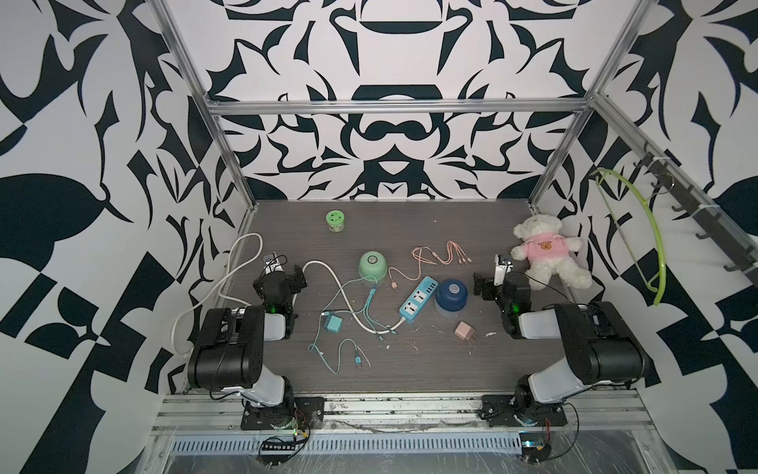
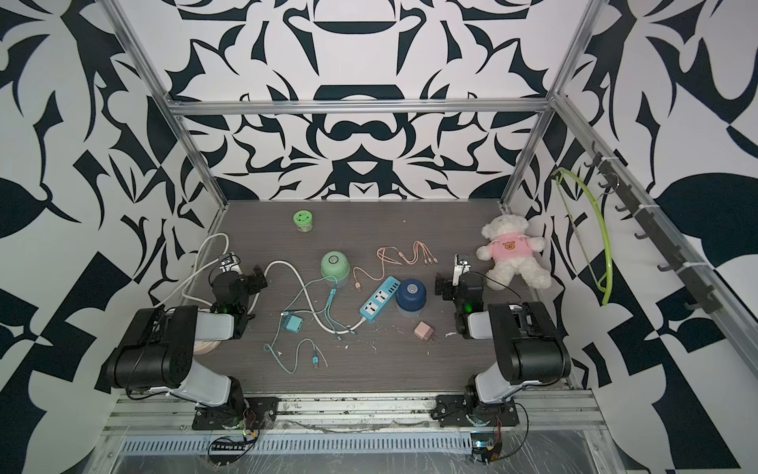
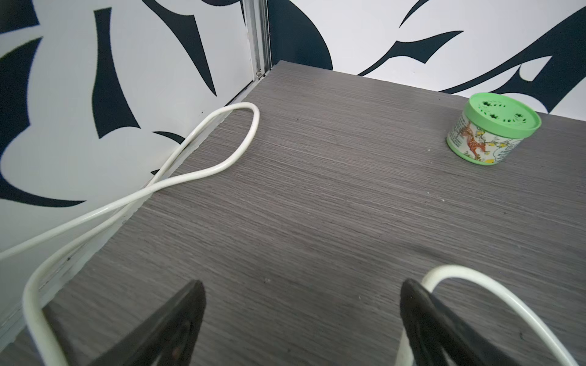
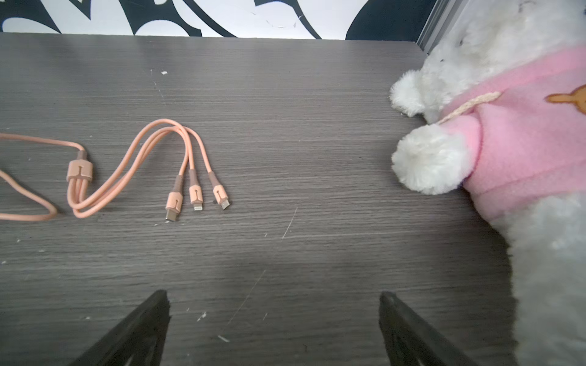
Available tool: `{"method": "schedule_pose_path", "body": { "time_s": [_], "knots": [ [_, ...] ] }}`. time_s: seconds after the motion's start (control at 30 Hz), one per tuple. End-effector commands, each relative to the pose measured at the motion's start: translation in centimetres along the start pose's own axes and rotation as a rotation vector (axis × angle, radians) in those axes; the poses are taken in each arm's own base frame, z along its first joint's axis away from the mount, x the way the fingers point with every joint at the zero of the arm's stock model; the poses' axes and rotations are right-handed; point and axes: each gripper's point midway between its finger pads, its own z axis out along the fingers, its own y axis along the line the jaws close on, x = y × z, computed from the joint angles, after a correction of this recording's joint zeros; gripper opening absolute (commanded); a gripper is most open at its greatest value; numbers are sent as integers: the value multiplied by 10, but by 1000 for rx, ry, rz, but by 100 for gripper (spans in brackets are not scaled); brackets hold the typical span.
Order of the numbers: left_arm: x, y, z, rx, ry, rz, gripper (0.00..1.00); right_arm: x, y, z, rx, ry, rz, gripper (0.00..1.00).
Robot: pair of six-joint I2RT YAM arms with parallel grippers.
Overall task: Charge the cordless meat grinders
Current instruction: Pick up the plug from the center of the board.
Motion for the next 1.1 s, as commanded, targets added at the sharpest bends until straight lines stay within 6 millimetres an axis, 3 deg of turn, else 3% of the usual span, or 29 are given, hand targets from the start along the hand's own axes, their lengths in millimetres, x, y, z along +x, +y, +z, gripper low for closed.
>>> {"method": "schedule_pose_path", "body": {
  "time_s": [0.0,0.83,0.93,1.07],
  "knots": [
    [-9,-1,2,-2,-25,-10,99,-23,3,2,-5,-68,-5,100],
    [-8,-4,2,14,-27,5,99,-25,4,1,-13,-76,-8,100],
    [-18,-2,-3,7,-73,-2,99,-43,7,-11,-34,-83,-10,97],
    [-46,-4,-28,31,-86,-13,99,-82,6,-52,-39,-113,51,98]
  ]
}}
